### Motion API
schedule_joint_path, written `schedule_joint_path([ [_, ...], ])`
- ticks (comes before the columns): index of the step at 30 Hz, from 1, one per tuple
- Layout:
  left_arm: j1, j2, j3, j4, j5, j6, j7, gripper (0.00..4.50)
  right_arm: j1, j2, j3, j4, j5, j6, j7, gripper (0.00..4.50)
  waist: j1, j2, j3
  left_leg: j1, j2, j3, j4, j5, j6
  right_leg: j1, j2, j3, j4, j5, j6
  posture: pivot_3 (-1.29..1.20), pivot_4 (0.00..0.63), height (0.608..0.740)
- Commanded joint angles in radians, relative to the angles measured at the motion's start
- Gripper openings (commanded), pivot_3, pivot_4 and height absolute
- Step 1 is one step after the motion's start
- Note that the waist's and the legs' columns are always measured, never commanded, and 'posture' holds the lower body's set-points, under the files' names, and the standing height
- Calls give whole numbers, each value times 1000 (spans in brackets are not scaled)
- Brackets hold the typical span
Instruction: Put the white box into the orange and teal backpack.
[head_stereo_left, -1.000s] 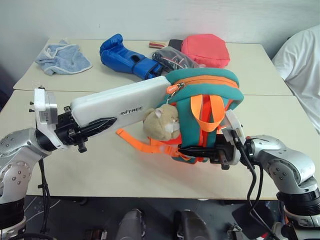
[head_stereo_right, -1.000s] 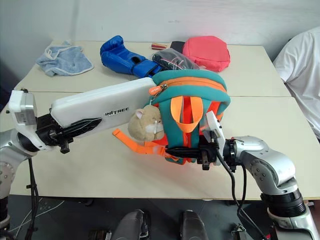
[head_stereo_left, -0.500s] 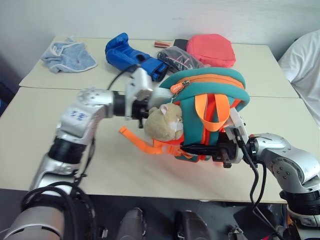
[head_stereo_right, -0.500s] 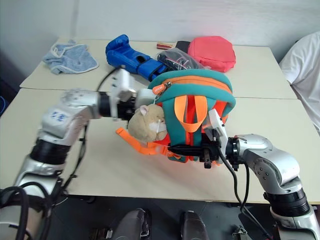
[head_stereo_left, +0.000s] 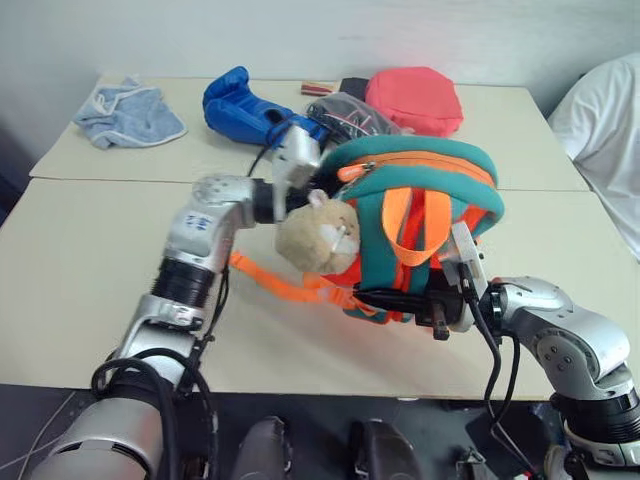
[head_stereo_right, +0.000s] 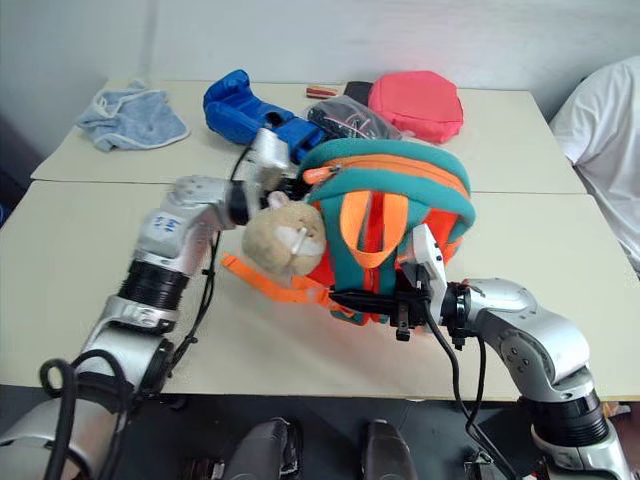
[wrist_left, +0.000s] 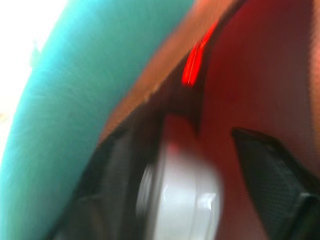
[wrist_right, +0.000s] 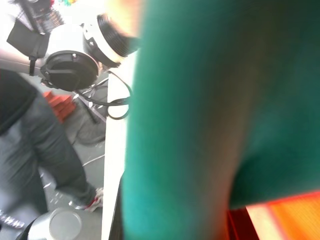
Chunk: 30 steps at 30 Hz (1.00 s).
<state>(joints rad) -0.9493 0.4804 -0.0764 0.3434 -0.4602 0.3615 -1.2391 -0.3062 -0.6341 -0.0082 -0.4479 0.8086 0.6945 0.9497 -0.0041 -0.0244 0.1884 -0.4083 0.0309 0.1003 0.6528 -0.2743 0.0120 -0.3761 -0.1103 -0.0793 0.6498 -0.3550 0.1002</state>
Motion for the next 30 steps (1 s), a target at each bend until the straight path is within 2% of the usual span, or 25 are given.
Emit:
schedule_joint_path([
  [1,24,152,66,-48,-40,-1,-173,4277,1,-1,-32,-33,7,-20,-15,0,-4,0,0,0,0,0,-1,0,-1,0,1,0,0,0,0,0,150,740],
  [3,67,238,83,-49,-22,-29,-223,4277,5,-2,-34,-33,5,-23,-16,0,-5,0,0,1,0,0,-1,0,-1,0,2,0,0,0,0,0,150,740],
  [6,150,319,134,-104,-39,-22,-235,4277,8,-2,-35,-26,1,-27,-16,0,3,0,0,1,-1,0,-1,0,0,0,1,1,0,0,0,0,150,740],
  [10,348,356,245,-351,-136,55,-166,4277,0,-5,-22,-6,-13,-40,-2,0,2,0,0,-1,-2,-3,1,-1,2,2,-4,5,-1,0,0,0,150,740],
  [14,512,290,313,-648,-239,151,33,4277,-12,-5,-20,21,-24,-48,11,0,3,0,0,-1,-2,-6,0,-1,3,4,-5,6,-3,0,0,0,150,740],
  [19,595,67,259,-864,-172,67,335,4277,-19,1,6,45,-39,-53,36,0,3,0,0,2,-2,-7,1,-1,2,8,-5,5,-6,0,0,0,150,740],
  [21,630,52,222,-898,-93,-1,352,4277,-26,7,13,54,-44,-56,41,0,2,0,0,2,-2,-7,0,-1,2,8,-4,5,-6,0,0,0,150,740],
  [24,624,15,207,-870,-90,-8,407,4277,-36,19,20,70,-50,-61,43,0,3,0,0,3,-1,-6,-1,0,0,7,-3,5,-6,0,0,0,150,740],
  [27,606,-7,163,-837,-75,-40,401,3697,-46,29,31,80,-63,-66,50,0,4,0,0,3,-1,-6,-1,0,0,7,-3,5,-6,0,0,0,150,740],
  [30,590,-12,156,-813,-75,-60,396,2804,-53,37,36,89,-70,-73,49,0,5,0,0,3,-2,-7,0,0,1,8,-4,4,-6,0,0,0,150,740],
])
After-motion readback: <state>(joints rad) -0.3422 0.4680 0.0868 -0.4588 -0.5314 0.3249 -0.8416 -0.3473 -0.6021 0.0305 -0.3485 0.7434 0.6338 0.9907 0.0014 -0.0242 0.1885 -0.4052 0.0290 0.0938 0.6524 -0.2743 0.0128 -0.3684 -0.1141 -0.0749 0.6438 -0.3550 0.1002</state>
